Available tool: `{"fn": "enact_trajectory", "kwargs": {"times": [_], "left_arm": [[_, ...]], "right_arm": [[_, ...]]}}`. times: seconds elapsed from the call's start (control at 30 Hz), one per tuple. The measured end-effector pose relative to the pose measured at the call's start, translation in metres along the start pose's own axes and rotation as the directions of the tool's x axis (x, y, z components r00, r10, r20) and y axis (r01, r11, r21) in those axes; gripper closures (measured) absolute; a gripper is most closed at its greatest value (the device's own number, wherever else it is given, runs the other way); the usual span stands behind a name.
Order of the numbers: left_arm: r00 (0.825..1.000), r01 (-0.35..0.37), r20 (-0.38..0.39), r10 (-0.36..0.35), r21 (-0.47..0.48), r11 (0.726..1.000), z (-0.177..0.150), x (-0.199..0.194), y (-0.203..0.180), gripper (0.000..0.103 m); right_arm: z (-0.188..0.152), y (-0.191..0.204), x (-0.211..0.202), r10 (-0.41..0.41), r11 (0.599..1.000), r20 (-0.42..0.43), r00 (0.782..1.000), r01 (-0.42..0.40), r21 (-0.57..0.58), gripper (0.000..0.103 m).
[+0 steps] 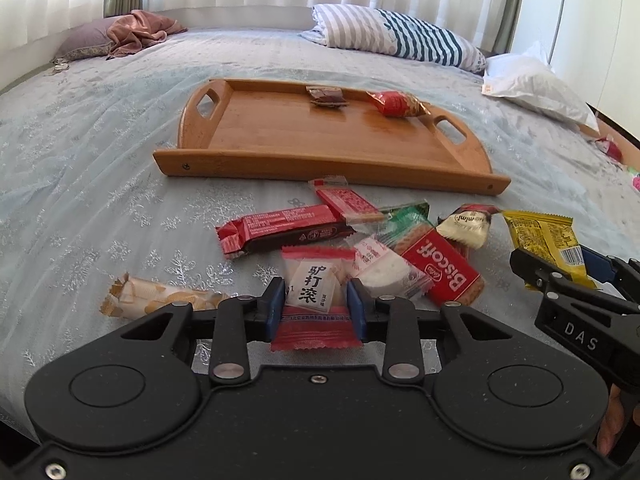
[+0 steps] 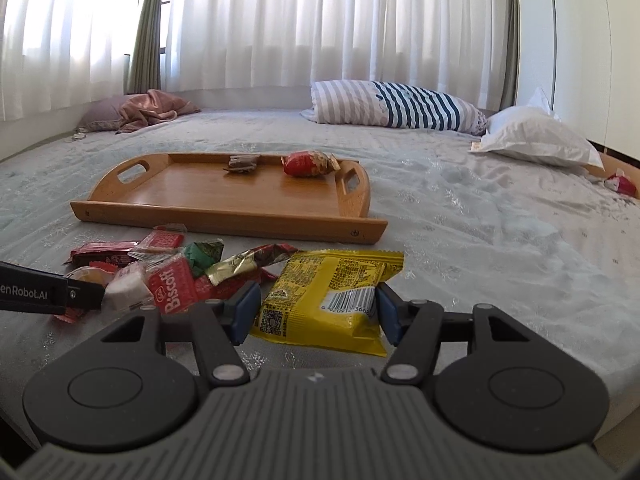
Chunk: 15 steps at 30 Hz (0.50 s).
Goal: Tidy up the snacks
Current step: 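Lift the pink-and-white and yellow packets off the pile with both grippers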
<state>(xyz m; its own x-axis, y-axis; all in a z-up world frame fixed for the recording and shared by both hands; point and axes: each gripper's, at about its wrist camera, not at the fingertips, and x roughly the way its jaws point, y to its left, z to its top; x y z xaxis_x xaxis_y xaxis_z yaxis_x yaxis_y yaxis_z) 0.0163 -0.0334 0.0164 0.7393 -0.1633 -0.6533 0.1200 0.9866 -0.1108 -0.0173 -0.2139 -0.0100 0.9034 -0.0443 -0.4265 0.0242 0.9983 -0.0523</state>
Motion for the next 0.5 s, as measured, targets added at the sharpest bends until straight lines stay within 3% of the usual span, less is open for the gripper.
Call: {"fn": "enact_trajectory", "kwargs": {"times": [0.27,0.5], "left_arm": [[0.999,-0.002,0.047,0.002,0.014,1.0,0.005,-0.015,0.0,0.074],[0.998,0.027,0.053,-0.028,0.014,1.0,0.019,-0.016,0.0,0.082]], "right_arm": [[0.0,-0.003,0.005,-0.029,0.999,-0.043,0.999,0.03,0.023,0.04],[0.013,-0.012,0.0,-0.002,0.999,0.013,1.0,0.001,0.048,0.04]]}}
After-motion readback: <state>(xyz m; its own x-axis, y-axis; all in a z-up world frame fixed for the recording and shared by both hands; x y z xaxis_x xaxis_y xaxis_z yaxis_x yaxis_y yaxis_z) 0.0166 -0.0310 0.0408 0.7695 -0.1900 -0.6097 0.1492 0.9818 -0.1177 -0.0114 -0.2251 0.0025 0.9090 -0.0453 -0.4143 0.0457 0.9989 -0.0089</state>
